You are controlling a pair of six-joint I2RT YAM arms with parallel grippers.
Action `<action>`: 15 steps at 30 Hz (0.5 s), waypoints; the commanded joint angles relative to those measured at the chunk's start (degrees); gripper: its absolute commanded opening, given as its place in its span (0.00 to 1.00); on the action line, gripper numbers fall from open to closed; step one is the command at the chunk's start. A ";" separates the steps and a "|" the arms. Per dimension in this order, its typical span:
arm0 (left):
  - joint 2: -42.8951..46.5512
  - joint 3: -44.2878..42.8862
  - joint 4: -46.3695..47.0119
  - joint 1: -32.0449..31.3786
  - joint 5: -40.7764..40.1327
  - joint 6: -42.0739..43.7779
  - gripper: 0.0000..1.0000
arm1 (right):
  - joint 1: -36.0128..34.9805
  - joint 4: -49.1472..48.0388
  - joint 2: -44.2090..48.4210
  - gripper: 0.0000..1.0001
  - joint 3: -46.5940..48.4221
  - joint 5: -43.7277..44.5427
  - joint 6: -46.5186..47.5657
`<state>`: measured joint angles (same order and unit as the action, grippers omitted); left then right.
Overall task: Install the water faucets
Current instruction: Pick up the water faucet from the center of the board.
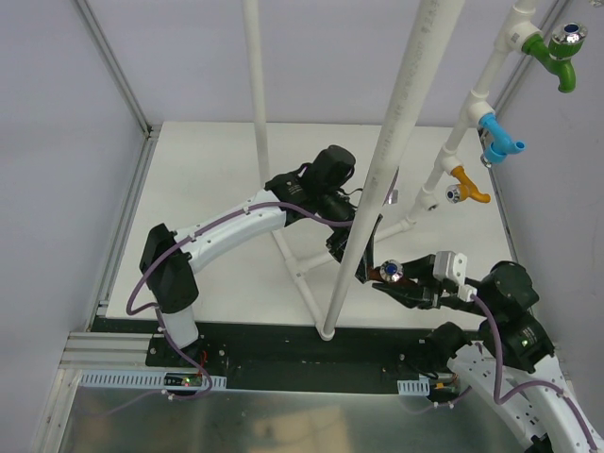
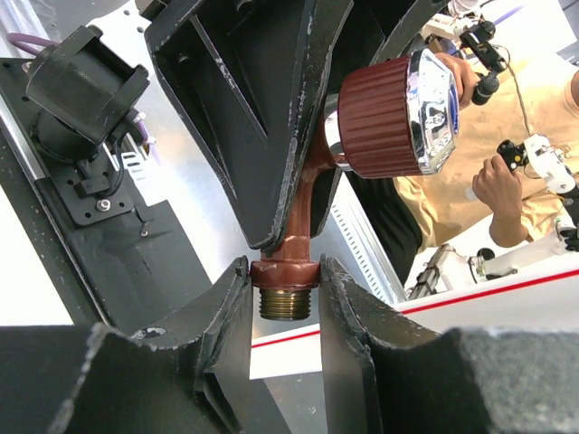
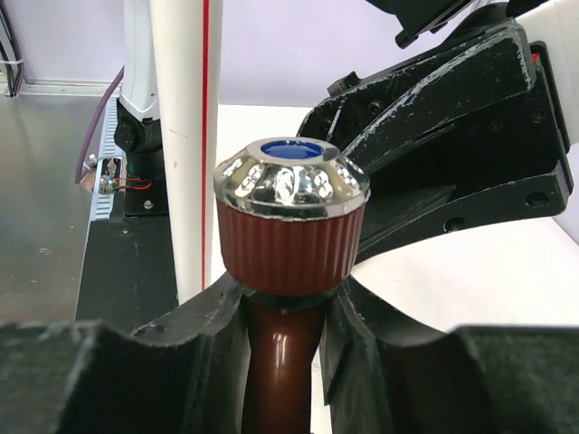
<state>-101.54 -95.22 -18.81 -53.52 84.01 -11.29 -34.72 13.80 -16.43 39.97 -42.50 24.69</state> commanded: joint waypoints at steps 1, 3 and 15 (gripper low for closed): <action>-0.59 -4.01 3.69 -2.21 8.37 -0.84 0.00 | -0.26 -3.00 -3.78 0.05 1.43 2.33 -2.52; -0.77 -4.27 3.78 -2.21 8.54 -1.45 0.00 | -0.26 -2.29 -4.75 0.00 2.65 5.05 -8.67; -0.68 -4.53 4.22 -1.94 4.94 -1.54 0.25 | -0.26 5.01 -1.77 0.00 3.37 8.13 -24.51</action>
<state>-102.50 -96.73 -19.20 -53.58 85.32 -14.44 -35.03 18.74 -18.92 44.38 -37.45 6.94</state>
